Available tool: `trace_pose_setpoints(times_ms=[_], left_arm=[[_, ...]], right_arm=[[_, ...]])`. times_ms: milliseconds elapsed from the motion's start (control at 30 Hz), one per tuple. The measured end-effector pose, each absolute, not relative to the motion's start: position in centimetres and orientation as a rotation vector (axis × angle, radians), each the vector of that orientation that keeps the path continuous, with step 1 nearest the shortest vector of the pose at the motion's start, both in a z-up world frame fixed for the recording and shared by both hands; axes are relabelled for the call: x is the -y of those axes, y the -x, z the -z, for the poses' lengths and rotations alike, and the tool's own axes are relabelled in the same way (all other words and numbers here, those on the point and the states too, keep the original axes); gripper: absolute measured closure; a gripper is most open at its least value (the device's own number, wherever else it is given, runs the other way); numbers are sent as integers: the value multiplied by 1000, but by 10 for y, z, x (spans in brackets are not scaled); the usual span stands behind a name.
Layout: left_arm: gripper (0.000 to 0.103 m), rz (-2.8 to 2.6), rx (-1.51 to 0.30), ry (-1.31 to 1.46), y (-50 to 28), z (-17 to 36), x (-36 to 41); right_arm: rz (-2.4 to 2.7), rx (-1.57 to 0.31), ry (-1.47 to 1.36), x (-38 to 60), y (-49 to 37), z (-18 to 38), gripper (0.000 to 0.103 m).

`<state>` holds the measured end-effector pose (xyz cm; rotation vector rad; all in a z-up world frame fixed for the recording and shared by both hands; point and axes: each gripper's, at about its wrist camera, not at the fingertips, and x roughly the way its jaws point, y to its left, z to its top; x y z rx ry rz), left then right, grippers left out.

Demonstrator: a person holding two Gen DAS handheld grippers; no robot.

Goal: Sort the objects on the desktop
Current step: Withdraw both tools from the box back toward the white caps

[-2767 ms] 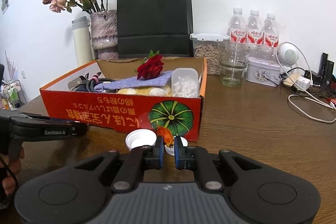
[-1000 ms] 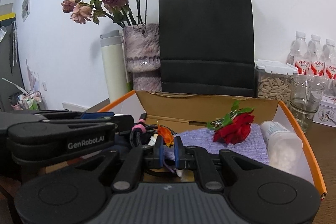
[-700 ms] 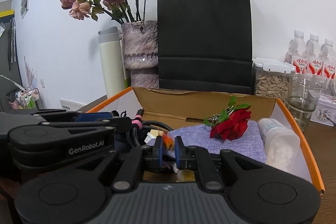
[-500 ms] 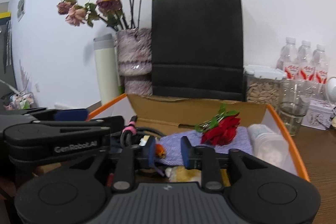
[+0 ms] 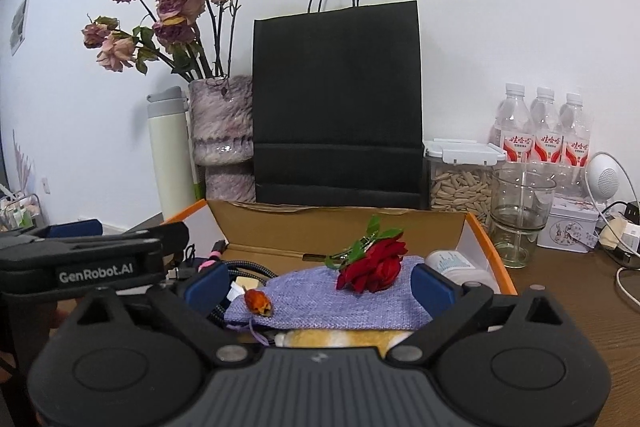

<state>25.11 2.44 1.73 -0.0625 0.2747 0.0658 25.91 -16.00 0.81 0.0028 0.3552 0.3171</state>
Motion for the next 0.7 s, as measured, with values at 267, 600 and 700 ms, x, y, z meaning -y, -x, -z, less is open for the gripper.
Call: trace_pose_setpoints(times_ms=[267, 600, 700], left_arm=[[0, -65, -247, 69, -245, -16, -25], [0, -60, -230, 44, -217, -14, -20], [0, -63, -239, 46, -206, -12, -20]], right_arm=[[-313, -338, 13, 158, -254, -10, 5], [-303, -309, 55, 168, -228, -12, 5], [-295, -313, 57, 176, -219, -10, 5]])
